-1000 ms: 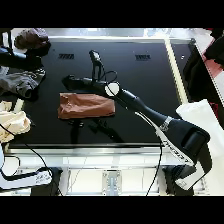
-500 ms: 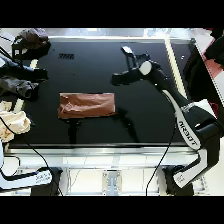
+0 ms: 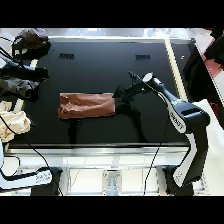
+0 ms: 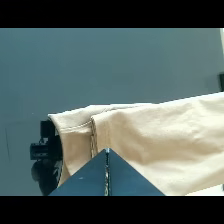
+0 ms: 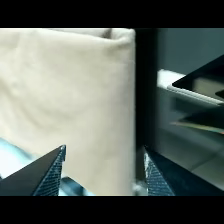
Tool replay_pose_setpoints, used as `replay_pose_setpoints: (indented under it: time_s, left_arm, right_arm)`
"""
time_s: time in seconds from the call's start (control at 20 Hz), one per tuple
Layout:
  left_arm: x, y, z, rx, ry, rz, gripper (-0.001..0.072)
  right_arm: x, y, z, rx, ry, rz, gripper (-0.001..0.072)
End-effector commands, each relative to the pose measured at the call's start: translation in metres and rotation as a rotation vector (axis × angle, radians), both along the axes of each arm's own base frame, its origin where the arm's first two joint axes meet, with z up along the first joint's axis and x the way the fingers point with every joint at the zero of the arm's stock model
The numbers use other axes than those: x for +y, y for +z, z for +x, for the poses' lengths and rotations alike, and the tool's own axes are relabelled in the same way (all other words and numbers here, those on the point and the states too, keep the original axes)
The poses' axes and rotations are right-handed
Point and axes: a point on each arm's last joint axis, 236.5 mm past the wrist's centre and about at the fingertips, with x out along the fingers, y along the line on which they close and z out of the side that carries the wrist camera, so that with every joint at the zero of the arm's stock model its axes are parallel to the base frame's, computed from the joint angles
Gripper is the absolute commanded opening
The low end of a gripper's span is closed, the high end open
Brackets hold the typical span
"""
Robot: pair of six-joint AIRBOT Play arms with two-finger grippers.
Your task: Fold the shirts.
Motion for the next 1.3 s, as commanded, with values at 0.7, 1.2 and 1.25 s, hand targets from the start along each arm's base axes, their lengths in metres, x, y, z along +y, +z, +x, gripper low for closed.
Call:
replay_pose_setpoints:
  time_s: [0.7,1.2,1.25]
  left_arm:
    - [0.002,0.005,-0.005,-0.001,-0.002,0.014,0.0012]
    - [0.002,0.008,-0.006,-0.010,-0.002,0.016,0.0012]
    - [0.002,0.008,-0.006,-0.009,-0.001,0.016,0.0012]
  right_arm:
    - [0.012,0.091,0.023,-0.227,0.176,0.043,0.0011]
    - [-0.358,0.221,-0.024,-0.221,-0.230,-0.529,0.0011]
    - [-0.392,0.229,-0.040,-0.200,-0.300,-0.563,0.0011]
